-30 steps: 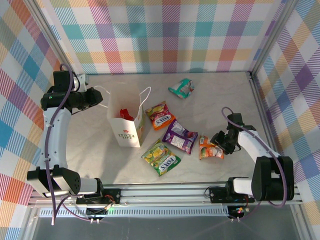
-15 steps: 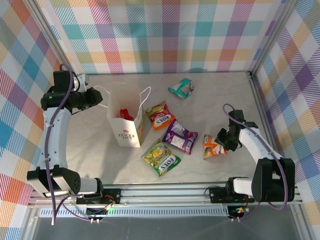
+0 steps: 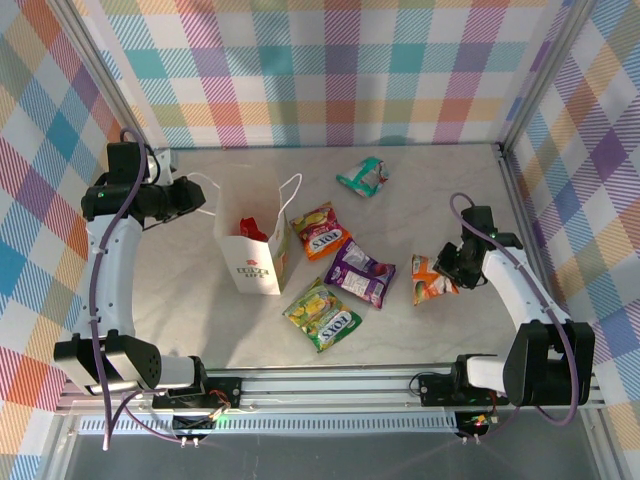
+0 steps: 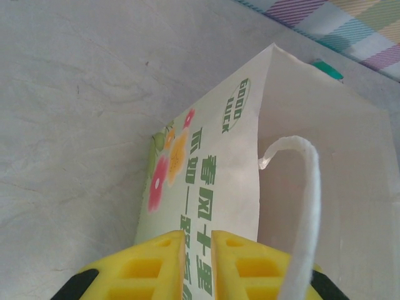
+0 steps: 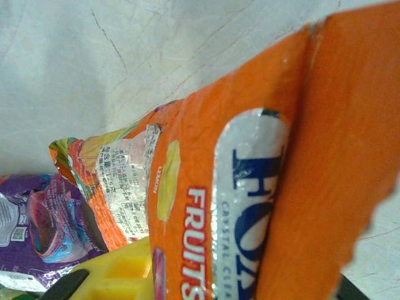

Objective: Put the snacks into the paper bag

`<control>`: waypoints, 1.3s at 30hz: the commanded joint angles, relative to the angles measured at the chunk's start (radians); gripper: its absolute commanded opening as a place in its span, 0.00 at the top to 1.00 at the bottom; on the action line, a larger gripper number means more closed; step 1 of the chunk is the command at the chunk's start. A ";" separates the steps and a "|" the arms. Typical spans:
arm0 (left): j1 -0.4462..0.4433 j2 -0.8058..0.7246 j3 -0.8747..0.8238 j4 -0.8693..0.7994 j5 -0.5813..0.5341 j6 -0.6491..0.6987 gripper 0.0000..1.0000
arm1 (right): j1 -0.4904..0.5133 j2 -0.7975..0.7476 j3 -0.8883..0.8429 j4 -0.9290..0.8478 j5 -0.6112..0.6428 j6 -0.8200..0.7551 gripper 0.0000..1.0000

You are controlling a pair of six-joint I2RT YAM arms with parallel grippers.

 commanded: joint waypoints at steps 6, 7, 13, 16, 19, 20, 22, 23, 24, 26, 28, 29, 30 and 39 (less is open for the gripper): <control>-0.008 -0.008 0.032 -0.022 0.011 0.005 0.81 | 0.006 -0.040 0.059 -0.003 -0.071 0.022 0.76; -0.009 -0.007 0.032 -0.023 0.011 0.005 0.81 | 0.007 -0.044 0.062 -0.001 -0.076 0.028 0.76; -0.008 -0.009 0.021 -0.023 0.006 0.007 0.81 | 0.019 -0.061 0.111 0.011 -0.158 0.048 0.76; -0.008 -0.010 0.017 -0.022 0.006 0.007 0.81 | 0.029 -0.069 0.148 0.008 -0.174 0.053 0.76; -0.008 -0.010 0.016 -0.021 0.007 0.007 0.81 | 0.039 -0.072 0.191 -0.002 -0.180 0.054 0.75; -0.008 -0.011 0.015 -0.021 0.008 0.007 0.81 | 0.044 -0.072 0.205 -0.004 -0.178 0.052 0.75; -0.008 -0.013 0.015 -0.021 0.009 0.004 0.81 | 0.050 -0.068 0.227 0.002 -0.184 0.050 0.75; -0.008 -0.014 0.016 -0.019 0.011 0.004 0.81 | 0.054 -0.064 0.240 0.001 -0.187 0.049 0.75; -0.008 -0.014 0.018 -0.021 0.009 0.002 0.81 | 0.057 -0.060 0.252 0.000 -0.188 0.050 0.75; -0.008 -0.016 0.020 -0.024 0.005 0.002 0.81 | 0.066 -0.056 0.273 0.004 -0.186 0.052 0.74; -0.008 -0.017 0.016 -0.021 -0.006 -0.002 0.81 | 0.075 -0.049 0.292 0.019 -0.179 0.052 0.74; -0.008 -0.017 0.017 -0.022 -0.010 -0.004 0.81 | 0.077 -0.040 0.307 0.021 -0.180 0.052 0.74; -0.008 -0.016 0.019 -0.023 -0.013 -0.004 0.81 | 0.083 -0.032 0.325 0.022 -0.182 0.052 0.74; -0.008 -0.017 0.016 -0.025 -0.015 -0.009 0.81 | 0.172 0.013 0.480 0.030 -0.113 0.035 0.74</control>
